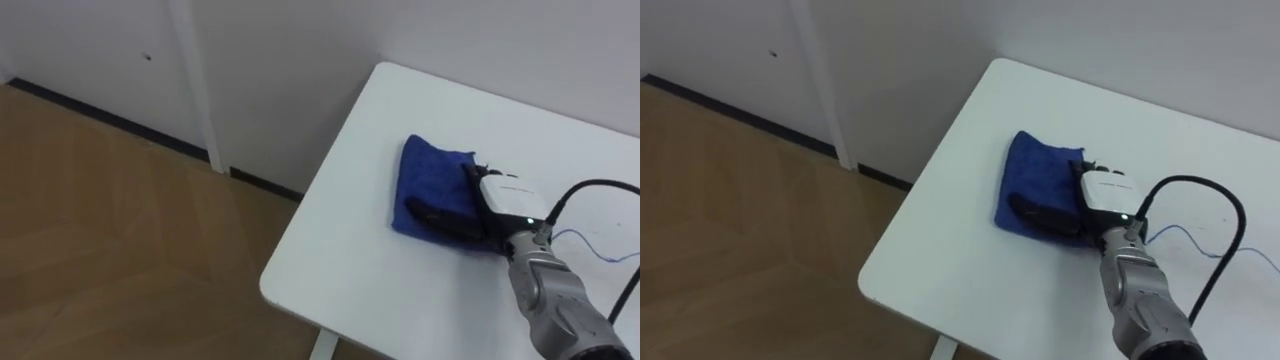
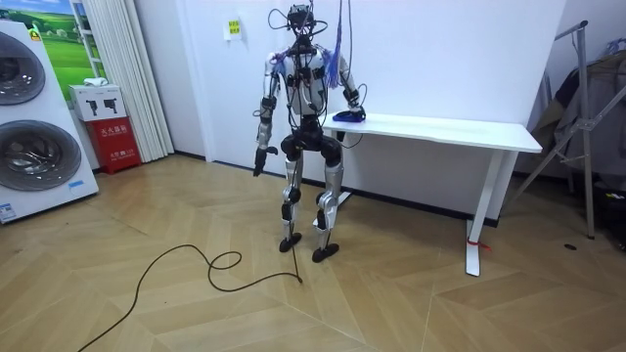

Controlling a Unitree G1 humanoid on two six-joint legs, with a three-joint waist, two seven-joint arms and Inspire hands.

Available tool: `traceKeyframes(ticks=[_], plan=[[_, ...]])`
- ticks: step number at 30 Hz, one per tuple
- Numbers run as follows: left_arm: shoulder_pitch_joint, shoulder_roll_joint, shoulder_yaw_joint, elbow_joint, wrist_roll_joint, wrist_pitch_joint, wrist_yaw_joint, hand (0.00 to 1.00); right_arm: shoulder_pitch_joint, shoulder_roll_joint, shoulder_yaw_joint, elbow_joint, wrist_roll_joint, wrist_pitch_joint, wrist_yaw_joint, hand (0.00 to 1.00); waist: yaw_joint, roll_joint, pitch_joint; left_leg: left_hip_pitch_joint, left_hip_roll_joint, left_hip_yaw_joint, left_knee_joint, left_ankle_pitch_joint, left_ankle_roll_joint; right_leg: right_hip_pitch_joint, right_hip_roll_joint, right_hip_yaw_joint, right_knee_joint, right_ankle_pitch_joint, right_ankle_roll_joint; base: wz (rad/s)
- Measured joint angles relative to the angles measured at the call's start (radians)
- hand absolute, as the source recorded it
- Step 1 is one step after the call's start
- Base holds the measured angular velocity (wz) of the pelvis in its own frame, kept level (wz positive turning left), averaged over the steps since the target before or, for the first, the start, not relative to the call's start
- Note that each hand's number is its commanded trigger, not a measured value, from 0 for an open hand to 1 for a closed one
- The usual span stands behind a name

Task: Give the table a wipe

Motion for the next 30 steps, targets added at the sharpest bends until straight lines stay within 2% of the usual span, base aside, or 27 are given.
traceKeyframes(ticks=[7,12,16,25,30], plan=[[-0.003,0.001,-0.007,-0.035,-0.001,-0.004,0.003,0.00,-0.063,-0.007,0.000,0.018,0.005,-0.004,-0.060,1.00,-0.001,-0.005,0.0020,-0.013,-0.002,-0.002,0.014,0.000,0.000,-0.011,-0.001,-0.002,0.001,0.000,0.000,0.00],[-0.004,0.003,-0.007,-0.061,-0.003,-0.009,0.005,0.00,-0.064,-0.006,0.011,-0.001,0.050,-0.032,-0.074,1.00,-0.002,-0.013,0.0029,-0.010,-0.002,-0.003,0.013,0.000,0.000,-0.006,0.000,-0.003,0.000,0.000,0.000,0.00],[-0.005,0.002,-0.008,-0.066,-0.003,-0.009,0.003,0.00,-0.051,-0.006,0.007,-0.019,0.058,-0.037,-0.075,1.00,-0.001,-0.016,0.0105,-0.002,-0.001,-0.002,0.010,-0.001,0.000,0.000,0.000,-0.002,0.001,0.000,0.000,0.00],[-0.039,0.002,-0.006,-0.029,-0.001,-0.008,0.003,0.00,-0.051,-0.006,0.003,-0.030,0.053,-0.054,-0.059,1.00,-0.004,-0.020,0.0077,0.007,0.001,0.009,0.006,-0.001,0.001,0.000,0.000,0.010,0.003,0.000,0.000,-0.02],[-0.048,0.000,-0.007,-0.012,-0.009,-0.008,0.023,0.00,-0.047,0.012,0.002,-0.029,0.062,-0.054,-0.051,1.00,-0.009,-0.015,0.0098,0.031,0.002,0.015,-0.005,-0.001,0.001,0.017,0.001,0.015,0.002,0.000,0.000,-0.05]])
